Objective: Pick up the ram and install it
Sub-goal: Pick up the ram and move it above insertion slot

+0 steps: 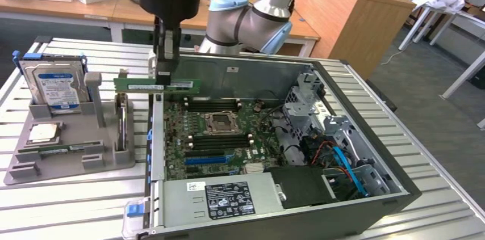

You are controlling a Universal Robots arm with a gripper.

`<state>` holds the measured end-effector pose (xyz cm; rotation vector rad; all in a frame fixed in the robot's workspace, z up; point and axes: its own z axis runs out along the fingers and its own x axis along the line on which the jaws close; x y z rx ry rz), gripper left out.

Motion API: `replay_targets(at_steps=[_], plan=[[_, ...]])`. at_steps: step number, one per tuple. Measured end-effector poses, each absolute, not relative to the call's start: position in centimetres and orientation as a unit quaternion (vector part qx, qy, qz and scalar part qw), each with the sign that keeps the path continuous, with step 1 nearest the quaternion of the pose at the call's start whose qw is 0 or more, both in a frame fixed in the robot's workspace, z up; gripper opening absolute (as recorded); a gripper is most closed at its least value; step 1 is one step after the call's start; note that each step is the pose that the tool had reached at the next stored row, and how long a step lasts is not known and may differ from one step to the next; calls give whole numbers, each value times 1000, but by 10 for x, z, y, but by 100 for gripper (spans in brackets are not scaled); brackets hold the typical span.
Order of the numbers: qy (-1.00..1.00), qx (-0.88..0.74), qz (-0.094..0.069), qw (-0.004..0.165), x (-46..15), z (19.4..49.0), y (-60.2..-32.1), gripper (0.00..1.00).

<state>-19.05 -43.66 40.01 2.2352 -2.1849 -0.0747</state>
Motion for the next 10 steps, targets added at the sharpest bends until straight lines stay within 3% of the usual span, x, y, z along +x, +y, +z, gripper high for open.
replay_targets(at_steps=[10], plan=[[-699, 714, -24, 7, -180, 400, -437, 11]])
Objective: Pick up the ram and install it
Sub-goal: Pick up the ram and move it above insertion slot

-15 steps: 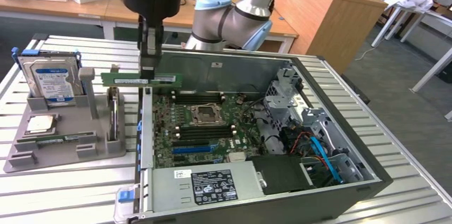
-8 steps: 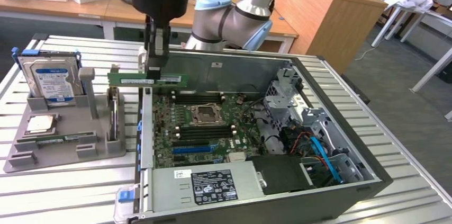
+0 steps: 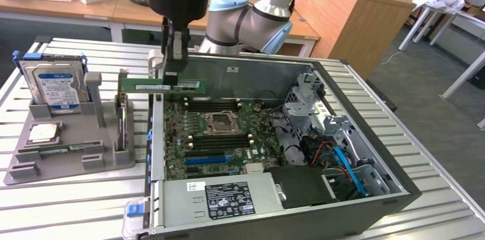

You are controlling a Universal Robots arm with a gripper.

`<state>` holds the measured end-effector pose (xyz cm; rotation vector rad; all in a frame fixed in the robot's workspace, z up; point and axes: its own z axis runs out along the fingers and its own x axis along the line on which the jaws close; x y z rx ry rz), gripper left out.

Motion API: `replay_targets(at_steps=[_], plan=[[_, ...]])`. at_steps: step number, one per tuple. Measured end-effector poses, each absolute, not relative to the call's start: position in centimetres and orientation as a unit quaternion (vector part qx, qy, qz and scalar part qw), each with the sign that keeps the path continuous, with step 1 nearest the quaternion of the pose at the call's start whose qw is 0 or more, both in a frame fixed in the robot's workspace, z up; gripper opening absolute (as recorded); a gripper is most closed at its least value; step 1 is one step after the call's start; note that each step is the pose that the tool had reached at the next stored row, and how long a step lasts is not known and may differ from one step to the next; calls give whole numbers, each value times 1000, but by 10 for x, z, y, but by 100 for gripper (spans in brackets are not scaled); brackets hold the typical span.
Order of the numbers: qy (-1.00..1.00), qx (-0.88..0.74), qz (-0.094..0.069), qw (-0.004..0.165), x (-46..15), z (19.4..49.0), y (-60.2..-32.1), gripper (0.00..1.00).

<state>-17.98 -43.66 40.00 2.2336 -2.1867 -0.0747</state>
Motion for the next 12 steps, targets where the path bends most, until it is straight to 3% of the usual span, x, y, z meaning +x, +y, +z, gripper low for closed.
replay_targets(at_steps=[12], plan=[[-700, 714, -24, 7, -165, 400, -437, 11]])
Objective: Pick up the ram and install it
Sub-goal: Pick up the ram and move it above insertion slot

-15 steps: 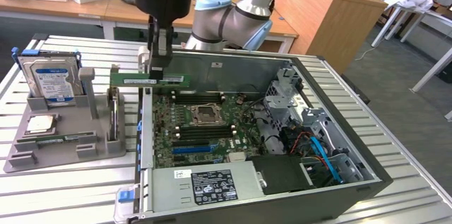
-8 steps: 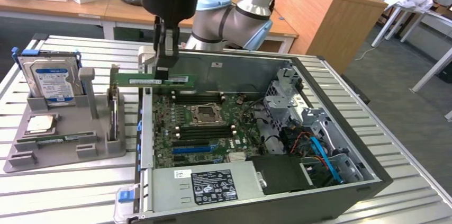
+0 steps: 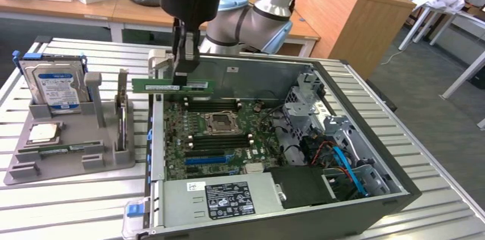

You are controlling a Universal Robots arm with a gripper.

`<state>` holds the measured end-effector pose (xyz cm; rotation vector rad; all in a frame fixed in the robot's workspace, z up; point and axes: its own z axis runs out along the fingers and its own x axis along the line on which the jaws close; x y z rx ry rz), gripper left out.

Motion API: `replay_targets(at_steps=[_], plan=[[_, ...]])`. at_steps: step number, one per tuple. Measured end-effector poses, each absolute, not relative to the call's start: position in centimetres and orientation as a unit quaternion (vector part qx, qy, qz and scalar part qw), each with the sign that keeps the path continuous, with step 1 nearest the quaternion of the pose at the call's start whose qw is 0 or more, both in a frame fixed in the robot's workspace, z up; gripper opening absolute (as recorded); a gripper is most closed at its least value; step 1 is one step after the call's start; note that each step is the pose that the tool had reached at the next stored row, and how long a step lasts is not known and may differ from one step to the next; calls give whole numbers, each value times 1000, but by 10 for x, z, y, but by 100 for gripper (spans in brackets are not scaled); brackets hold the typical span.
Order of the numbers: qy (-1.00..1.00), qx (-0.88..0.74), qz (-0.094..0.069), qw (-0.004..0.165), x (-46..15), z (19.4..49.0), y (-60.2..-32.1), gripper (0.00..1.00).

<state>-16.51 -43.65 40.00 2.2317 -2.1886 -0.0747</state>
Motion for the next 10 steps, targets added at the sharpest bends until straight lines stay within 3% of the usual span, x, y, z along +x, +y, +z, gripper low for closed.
replay_targets(at_steps=[10], plan=[[-700, 713, -24, 7, -150, 400, -437, 11]])
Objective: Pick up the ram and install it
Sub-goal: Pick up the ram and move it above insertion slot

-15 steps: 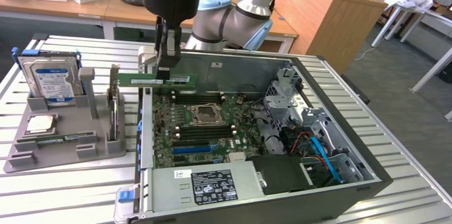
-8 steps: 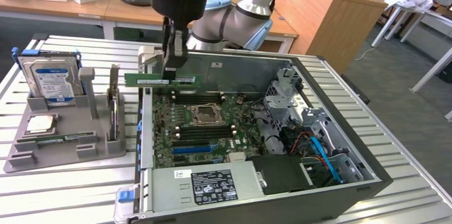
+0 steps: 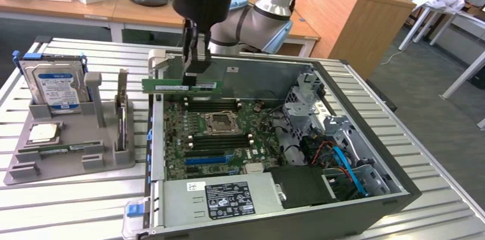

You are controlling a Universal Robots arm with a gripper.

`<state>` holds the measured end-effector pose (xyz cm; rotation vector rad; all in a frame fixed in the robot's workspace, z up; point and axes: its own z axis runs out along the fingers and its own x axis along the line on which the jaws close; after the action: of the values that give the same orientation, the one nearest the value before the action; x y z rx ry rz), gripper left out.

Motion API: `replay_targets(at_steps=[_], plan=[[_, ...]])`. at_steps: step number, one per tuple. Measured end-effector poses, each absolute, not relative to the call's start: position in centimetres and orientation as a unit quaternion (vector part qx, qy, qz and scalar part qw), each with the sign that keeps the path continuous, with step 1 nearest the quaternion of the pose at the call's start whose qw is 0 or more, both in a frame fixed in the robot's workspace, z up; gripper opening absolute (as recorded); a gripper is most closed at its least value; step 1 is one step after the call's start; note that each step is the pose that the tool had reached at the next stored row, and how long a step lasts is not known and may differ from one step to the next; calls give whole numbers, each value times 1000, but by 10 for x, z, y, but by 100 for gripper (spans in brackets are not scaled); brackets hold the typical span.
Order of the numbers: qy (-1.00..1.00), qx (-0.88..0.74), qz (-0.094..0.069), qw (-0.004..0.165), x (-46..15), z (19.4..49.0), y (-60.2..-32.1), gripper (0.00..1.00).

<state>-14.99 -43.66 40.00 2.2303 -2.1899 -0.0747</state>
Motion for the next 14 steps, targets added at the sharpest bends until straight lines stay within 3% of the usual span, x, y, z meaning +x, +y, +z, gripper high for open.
replay_targets(at_steps=[14], plan=[[-701, 713, -24, 7, -126, 400, -437, 11]])
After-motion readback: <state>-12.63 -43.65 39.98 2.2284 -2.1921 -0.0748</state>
